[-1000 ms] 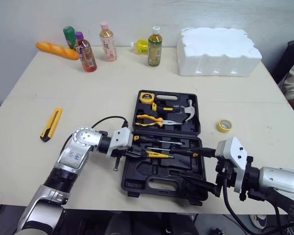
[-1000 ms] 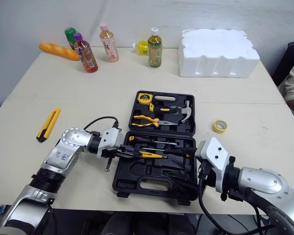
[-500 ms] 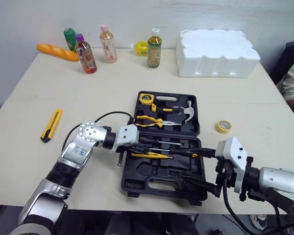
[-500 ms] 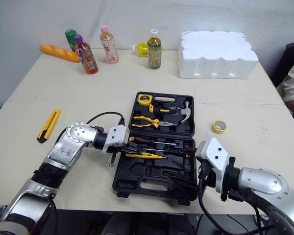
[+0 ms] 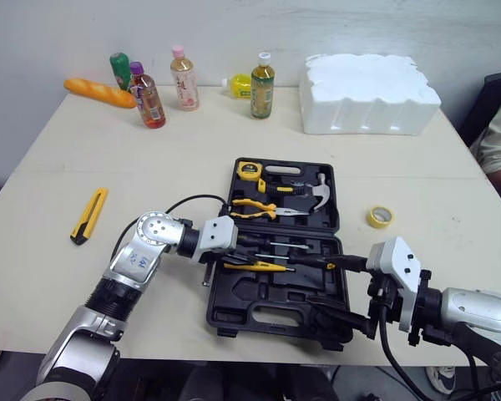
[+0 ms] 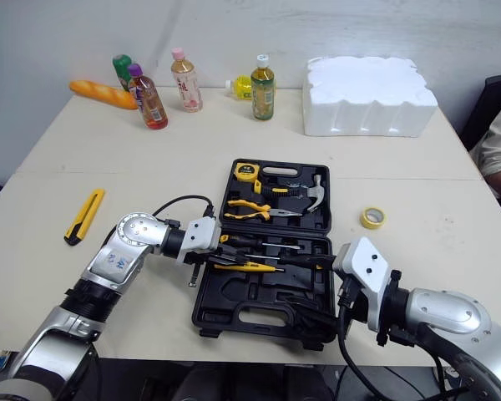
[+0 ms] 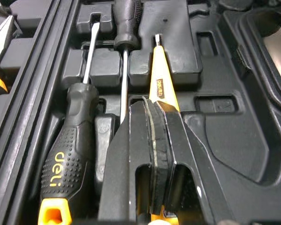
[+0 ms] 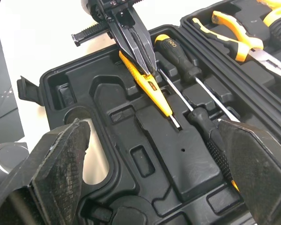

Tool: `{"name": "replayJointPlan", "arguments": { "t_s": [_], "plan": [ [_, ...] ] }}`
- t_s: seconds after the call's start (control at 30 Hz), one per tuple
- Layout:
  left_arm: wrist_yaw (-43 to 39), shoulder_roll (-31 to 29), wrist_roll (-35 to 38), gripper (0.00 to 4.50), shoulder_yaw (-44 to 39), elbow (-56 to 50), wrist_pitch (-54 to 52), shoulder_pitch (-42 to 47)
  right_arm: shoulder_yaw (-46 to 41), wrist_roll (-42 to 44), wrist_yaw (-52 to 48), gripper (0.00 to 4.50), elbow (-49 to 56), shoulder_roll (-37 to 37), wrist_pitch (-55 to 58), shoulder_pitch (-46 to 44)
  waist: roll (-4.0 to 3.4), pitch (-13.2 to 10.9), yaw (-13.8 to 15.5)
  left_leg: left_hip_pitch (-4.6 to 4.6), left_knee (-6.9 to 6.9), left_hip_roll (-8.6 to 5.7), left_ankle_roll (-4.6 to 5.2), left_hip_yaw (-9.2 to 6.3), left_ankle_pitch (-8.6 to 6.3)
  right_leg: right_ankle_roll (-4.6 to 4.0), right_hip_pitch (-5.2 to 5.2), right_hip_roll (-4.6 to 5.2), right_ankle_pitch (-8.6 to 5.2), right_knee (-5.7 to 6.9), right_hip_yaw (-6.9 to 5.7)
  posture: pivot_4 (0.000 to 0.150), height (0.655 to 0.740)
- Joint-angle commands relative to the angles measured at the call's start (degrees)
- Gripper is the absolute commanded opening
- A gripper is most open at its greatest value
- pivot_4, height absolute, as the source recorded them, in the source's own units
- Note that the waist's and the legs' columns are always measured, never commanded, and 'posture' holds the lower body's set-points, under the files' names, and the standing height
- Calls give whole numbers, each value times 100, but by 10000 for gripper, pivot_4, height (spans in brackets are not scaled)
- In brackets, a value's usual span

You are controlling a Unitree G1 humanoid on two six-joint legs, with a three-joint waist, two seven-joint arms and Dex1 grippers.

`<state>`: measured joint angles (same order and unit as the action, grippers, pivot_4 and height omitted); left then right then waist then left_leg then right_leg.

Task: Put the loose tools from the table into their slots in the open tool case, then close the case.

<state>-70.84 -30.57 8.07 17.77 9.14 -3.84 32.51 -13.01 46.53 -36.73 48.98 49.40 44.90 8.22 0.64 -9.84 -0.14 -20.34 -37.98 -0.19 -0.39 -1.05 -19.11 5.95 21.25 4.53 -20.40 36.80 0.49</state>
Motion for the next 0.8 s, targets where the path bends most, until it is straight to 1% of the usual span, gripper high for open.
{"name": "replayJointPlan", "arguments": {
  "t_s": [0.03,0.17,0.23,0.3,0.47,0.63,0.7,0.8],
  "plan": [
    [-130,-211,-637,544,540,258,301,-363,-40,14,8,45000,103,-42,-120,-4,0,0,0,0,0,0,0,0,0,0,0,0,0,0,0,1500,7400],
    [100,-276,-1172,544,803,558,559,-334,-11,-19,-7,45000,19,-59,-129,-57,-6,13,4,3,1,1,0,0,-1,0,-4,1,0,-5,0,1500,7400],
    [158,-275,-1300,544,861,652,676,-310,-13,-39,-18,45000,-9,-70,-138,-54,-9,41,6,13,2,1,1,-4,-2,0,-22,1,0,-14,-3,1500,7400],
    [103,-273,-1310,544,916,670,731,-301,7,-67,-14,45000,-23,-97,-147,-38,-12,76,4,28,9,2,7,-9,-6,0,-47,1,0,-34,-7,1500,7400],
    [73,-261,-1370,544,990,677,818,-301,34,-112,-7,45000,-29,-135,-150,-22,-13,120,2,111,73,6,7,-9,-13,0,-125,4,0,-94,-6,1500,7400],
    [69,-163,-1139,544,842,620,875,-300,-4,-130,15,45000,29,-186,-145,95,-18,126,4,116,84,11,6,-14,-13,-1,-133,7,0,-111,-7,1500,7400],
    [-102,-205,-948,544,779,535,939,-357,-13,-142,25,45000,37,-204,-150,125,-18,126,-1,115,85,12,6,-14,-13,-1,-134,9,0,-115,-8,1500,7400],
    [-218,-311,-988,544,825,475,1028,-424,-4,-176,18,45000,40,-225,-172,171,-18,126,-7,114,90,14,6,-15,-13,-3,-134,11,-1,-120,-9,1500,7400]
  ]
}}
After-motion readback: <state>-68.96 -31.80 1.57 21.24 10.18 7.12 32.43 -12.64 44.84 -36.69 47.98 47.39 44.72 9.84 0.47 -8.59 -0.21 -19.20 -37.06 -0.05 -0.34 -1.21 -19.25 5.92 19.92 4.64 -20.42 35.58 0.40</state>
